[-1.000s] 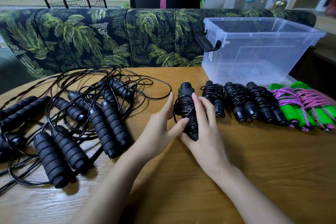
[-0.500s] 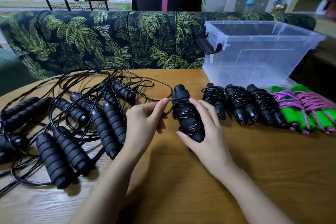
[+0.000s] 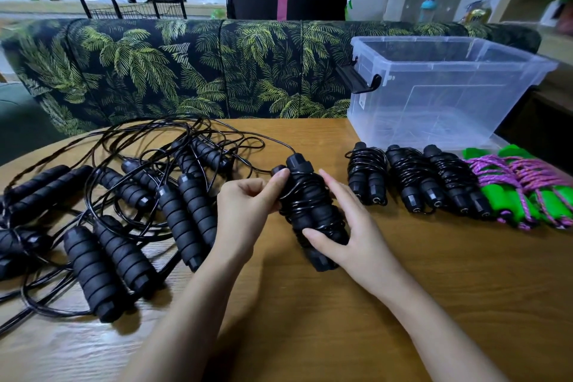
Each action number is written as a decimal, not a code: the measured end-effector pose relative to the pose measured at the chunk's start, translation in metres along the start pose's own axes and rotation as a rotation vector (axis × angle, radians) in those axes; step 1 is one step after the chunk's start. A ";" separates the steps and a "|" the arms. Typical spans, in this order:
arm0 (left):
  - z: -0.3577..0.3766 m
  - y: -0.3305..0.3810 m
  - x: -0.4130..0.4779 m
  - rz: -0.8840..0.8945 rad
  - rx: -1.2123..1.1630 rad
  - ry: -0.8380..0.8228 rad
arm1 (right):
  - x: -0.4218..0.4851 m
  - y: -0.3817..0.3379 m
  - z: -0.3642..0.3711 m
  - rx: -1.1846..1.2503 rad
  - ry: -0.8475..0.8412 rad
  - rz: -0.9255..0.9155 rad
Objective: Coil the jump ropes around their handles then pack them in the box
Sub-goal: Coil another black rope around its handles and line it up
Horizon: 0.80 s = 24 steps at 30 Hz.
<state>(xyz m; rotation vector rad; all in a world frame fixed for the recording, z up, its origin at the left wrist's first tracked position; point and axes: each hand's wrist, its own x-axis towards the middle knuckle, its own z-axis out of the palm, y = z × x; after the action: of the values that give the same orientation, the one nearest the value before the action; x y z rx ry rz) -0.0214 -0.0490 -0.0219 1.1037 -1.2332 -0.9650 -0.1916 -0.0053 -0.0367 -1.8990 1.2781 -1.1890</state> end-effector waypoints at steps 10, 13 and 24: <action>0.005 -0.002 -0.006 0.086 0.132 -0.007 | -0.004 -0.001 0.018 -0.578 0.170 -0.137; 0.004 0.005 -0.007 0.049 0.107 -0.042 | -0.006 0.001 0.013 -0.537 0.178 -0.135; -0.002 0.012 -0.007 -0.010 0.095 -0.299 | -0.004 0.008 0.007 -0.487 0.155 -0.103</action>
<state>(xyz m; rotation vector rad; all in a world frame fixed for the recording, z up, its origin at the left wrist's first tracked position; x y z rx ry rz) -0.0208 -0.0399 -0.0114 1.0654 -1.5290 -1.1180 -0.1895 -0.0044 -0.0479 -2.2711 1.6918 -1.1701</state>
